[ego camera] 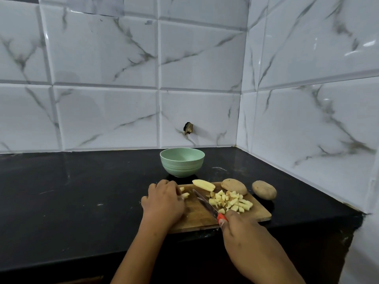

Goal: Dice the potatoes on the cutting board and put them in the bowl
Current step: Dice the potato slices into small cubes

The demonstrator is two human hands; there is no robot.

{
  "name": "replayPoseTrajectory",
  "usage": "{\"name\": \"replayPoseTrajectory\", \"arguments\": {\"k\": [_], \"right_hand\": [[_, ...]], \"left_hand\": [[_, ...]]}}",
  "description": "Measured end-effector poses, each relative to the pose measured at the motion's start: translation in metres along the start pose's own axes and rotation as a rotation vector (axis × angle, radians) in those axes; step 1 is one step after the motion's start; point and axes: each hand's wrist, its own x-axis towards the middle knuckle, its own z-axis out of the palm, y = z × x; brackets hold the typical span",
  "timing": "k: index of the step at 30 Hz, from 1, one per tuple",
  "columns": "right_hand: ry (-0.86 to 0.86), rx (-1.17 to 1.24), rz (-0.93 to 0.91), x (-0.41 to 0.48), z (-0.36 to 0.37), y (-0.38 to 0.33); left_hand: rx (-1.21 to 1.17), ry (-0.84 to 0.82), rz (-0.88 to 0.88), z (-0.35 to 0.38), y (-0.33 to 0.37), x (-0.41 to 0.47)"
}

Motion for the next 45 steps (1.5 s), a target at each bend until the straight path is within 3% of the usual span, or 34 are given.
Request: {"name": "replayPoseTrajectory", "arguments": {"k": [9,17,27,36,40,45], "right_hand": [[0.032,0.06,0.0,0.0,0.001,0.006],[0.023,0.055,-0.003,-0.005,0.001,0.004],[0.032,-0.103,0.003,-0.012,-0.002,-0.004],[-0.073,-0.321,0.012,-0.006,-0.001,-0.021],[-0.205,-0.305,0.097,0.007,-0.001,-0.03],[-0.158,-0.271,0.052,0.002,-0.006,-0.027]], "left_hand": [[-0.063,-0.051,0.164,-0.007,0.0,-0.011],[-0.422,-0.096,0.27,-0.008,-0.003,-0.013],[-0.222,-0.012,0.29,-0.006,0.002,-0.016],[-0.232,-0.016,0.297,-0.004,0.001,-0.01],[-0.248,-0.021,0.295,-0.006,0.002,-0.012],[-0.213,0.008,0.25,-0.005,0.001,-0.015]]}}
